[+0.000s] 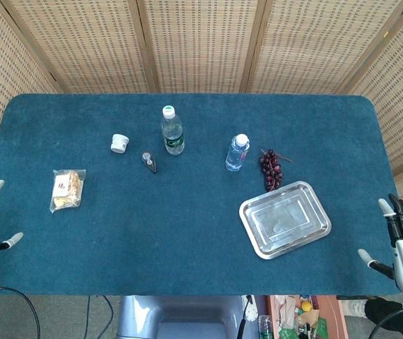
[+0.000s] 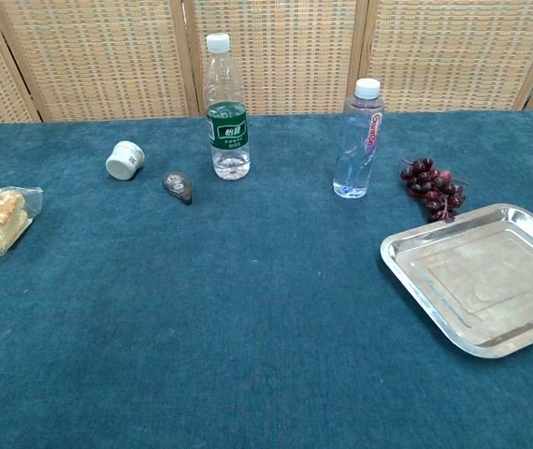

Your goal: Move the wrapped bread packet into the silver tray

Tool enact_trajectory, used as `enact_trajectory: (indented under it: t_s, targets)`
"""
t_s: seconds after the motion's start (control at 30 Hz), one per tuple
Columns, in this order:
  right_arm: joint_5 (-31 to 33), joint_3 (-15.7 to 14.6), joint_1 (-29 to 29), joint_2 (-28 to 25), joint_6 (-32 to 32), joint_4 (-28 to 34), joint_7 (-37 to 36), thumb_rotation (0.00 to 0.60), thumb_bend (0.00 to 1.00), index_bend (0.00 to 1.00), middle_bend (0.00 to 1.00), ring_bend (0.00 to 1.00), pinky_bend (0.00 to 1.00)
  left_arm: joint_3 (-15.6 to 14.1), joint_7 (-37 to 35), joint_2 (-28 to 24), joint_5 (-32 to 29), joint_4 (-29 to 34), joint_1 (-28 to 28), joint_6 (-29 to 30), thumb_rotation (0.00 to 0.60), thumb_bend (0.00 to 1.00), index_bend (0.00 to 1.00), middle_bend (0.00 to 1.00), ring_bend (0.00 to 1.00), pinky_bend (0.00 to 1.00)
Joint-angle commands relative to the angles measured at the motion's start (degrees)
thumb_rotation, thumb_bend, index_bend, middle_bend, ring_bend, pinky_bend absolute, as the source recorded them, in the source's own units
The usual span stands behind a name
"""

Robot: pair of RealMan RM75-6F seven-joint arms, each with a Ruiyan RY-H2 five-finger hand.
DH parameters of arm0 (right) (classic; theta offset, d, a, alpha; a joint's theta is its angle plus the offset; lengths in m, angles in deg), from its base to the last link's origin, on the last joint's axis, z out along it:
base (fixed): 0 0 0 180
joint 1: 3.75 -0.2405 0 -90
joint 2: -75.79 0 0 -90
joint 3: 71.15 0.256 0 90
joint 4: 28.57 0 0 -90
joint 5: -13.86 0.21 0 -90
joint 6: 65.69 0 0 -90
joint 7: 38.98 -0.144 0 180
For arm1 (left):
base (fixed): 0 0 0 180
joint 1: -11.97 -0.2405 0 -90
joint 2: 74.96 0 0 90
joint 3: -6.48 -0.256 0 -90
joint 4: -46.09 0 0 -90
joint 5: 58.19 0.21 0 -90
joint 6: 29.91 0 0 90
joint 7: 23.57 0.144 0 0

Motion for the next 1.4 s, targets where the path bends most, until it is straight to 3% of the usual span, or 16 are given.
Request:
enact_trajectory:
  t_s: [0.03, 0.2, 0.3, 0.47, 0.6, 0.83, 1.0, 1.07, 1.17, 1.4]
  targets:
    - [-0.22, 0.23, 0.25, 0.26, 0.70, -0.49, 1.28, 0.600, 0.00, 0.00, 0.00, 0.00, 0.00, 0.02, 0.31, -0.65, -0.59, 0.62, -0.24, -0.51, 0.600, 0.00, 0.00, 0.00, 0.00, 0.00]
    - [0.05, 0.24, 0.21, 0.27, 0.26, -0.30, 0.71, 0.600, 0.00, 0.00, 0.00, 0.00, 0.00, 0.56, 0.18, -0.89, -1.33, 0.67, 0.28, -1.74, 0.600, 0.00, 0.00, 0.00, 0.00, 0.00]
    - [0.73, 0.32, -0.13, 0.27, -0.83, -0.17, 0.44, 0.600, 0.00, 0.00, 0.00, 0.00, 0.00, 1.66, -0.61, -0.21, -2.70, -1.53, 2.66, -5.67, 0.600, 0.00, 0.00, 0.00, 0.00, 0.00]
    - [1.95, 1.05, -0.98, 0.71, -2.24, -0.93, -0.72, 0.600, 0.00, 0.00, 0.00, 0.00, 0.00, 2.87, -9.69, 2.51, -2.36, -10.34, 10.57, -18.40, 0.600, 0.00, 0.00, 0.00, 0.00, 0.00]
    - [3.10, 1.74, -1.51, 1.16, -3.01, -1.55, -0.40, 0.600, 0.00, 0.00, 0.00, 0.00, 0.00, 2.69, -10.34, 6.90, -3.83, -20.39, 16.97, -30.16, 0.600, 0.00, 0.00, 0.00, 0.00, 0.00]
    - [5.54, 2.30, -1.79, 1.22, -4.44, -0.82, 2.05, 0.600, 0.00, 0.00, 0.00, 0.00, 0.00, 2.11, -9.03, 15.21, -6.08, -34.15, 24.01, -42.89, 0.600, 0.00, 0.00, 0.00, 0.00, 0.00]
    - [7.41, 2.85, -2.08, 1.14, -5.61, -1.02, 2.08, 0.600, 0.00, 0.00, 0.00, 0.00, 0.00, 1.98, -9.01, 19.08, -6.81, -39.95, 26.66, -47.10, 0.600, 0.00, 0.00, 0.00, 0.00, 0.03]
    - [8.17, 3.05, -2.15, 1.13, -6.04, -1.19, 1.74, 0.600, 0.00, 0.00, 0.00, 0.00, 0.00, 2.74, -9.91, 21.02, -7.29, -41.92, 27.19, -46.63, 0.600, 0.00, 0.01, 0.07, 0.01, 0.13]
    - [8.56, 3.12, -2.27, 0.83, -6.56, -0.89, 1.11, 0.600, 0.00, 0.00, 0.00, 0.00, 0.00, 2.66, -10.60, 22.07, -7.29, -43.54, 27.96, -47.60, 0.600, 0.00, 0.15, 0.32, 0.17, 0.31]
    - [7.56, 3.03, -2.48, 0.48, -6.23, -0.03, 1.11, 0.600, 0.00, 0.00, 0.00, 0.00, 0.00, 3.17, -10.14, 20.89, -7.72, -42.10, 28.41, -46.66, 0.600, 0.00, 0.30, 0.47, 0.26, 0.36]
